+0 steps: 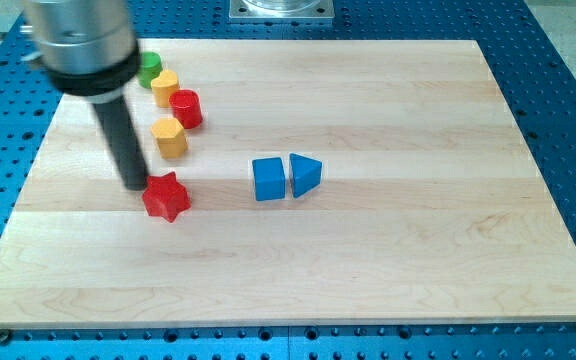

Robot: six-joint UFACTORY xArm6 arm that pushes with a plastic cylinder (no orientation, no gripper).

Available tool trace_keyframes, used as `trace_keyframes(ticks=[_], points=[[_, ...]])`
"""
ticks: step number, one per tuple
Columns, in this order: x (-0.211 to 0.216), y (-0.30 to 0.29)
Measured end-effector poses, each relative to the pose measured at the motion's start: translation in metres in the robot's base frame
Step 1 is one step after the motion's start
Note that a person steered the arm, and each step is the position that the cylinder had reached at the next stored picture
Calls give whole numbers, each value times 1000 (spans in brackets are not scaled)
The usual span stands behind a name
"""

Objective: Place the yellow hexagon diagonal to the red star

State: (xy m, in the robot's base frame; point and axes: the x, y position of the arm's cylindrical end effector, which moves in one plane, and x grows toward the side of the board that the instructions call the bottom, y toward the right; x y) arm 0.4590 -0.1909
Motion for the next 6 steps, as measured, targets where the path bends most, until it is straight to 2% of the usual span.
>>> trace_keyframes(ticks=[1,2,3,4,5,6], points=[[-29,0],[-40,36],[-61,20],[-65,31],[-60,88],[-42,90]])
